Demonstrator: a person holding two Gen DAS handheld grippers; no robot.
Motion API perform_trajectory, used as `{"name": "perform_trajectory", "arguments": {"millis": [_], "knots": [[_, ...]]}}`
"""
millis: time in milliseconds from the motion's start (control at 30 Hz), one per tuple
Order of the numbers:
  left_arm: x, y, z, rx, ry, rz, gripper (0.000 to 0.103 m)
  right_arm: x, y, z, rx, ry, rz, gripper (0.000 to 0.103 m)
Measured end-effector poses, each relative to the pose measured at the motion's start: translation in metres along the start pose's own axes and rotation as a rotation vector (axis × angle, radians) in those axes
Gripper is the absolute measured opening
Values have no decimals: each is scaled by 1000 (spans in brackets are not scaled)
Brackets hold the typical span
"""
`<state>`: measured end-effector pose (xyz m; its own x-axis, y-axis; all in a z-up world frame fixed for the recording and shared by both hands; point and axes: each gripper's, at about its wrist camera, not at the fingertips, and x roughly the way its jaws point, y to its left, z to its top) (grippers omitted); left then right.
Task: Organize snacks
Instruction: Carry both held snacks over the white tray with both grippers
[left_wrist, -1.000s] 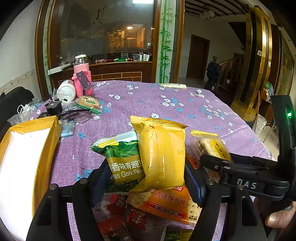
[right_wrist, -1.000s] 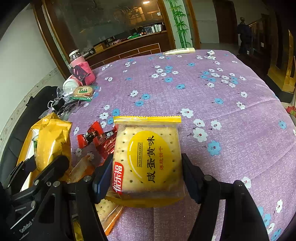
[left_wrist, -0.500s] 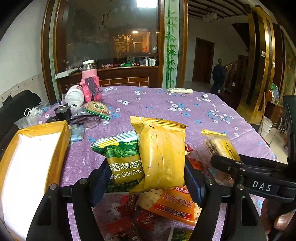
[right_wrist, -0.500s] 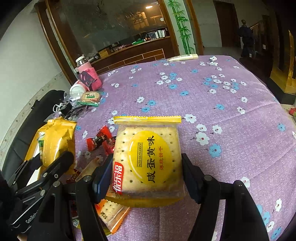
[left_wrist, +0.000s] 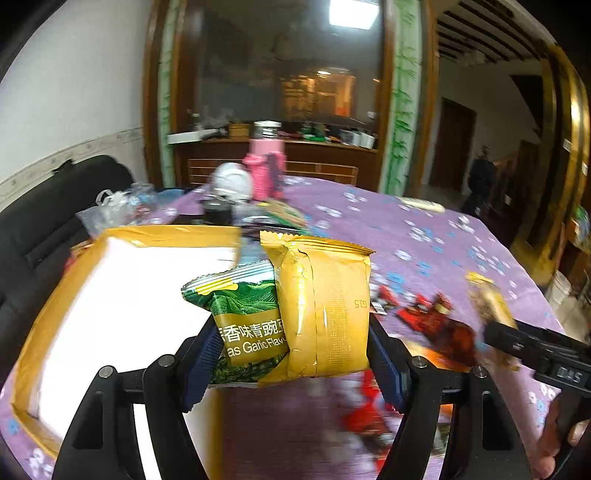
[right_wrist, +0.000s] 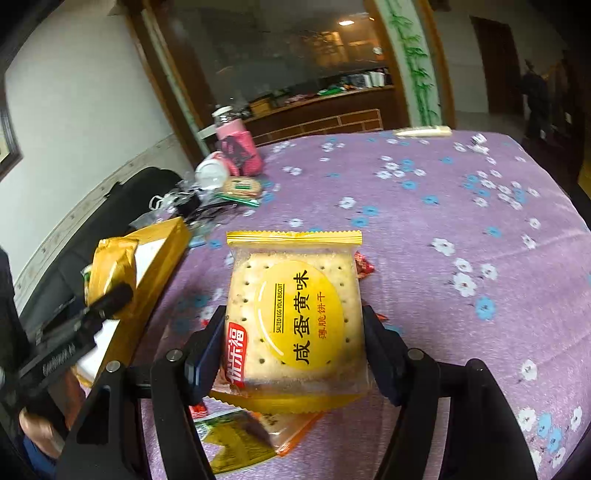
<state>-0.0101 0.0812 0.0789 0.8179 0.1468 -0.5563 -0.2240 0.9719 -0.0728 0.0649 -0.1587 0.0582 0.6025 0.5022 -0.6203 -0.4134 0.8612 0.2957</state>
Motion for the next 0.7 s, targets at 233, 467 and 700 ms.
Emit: {"name": "perform_trajectory", "arguments": {"millis": [233,467,700], "knots": [[7,86,4,-119,-2,147,77,1,22,-7,-100,-18,13,68],[13,159,5,-225,25,250,77,10,27,-11,-110,-1,-12,68],[30,184,16,-207,90,270,78,19,70,1,-79,52,54,68]]}}
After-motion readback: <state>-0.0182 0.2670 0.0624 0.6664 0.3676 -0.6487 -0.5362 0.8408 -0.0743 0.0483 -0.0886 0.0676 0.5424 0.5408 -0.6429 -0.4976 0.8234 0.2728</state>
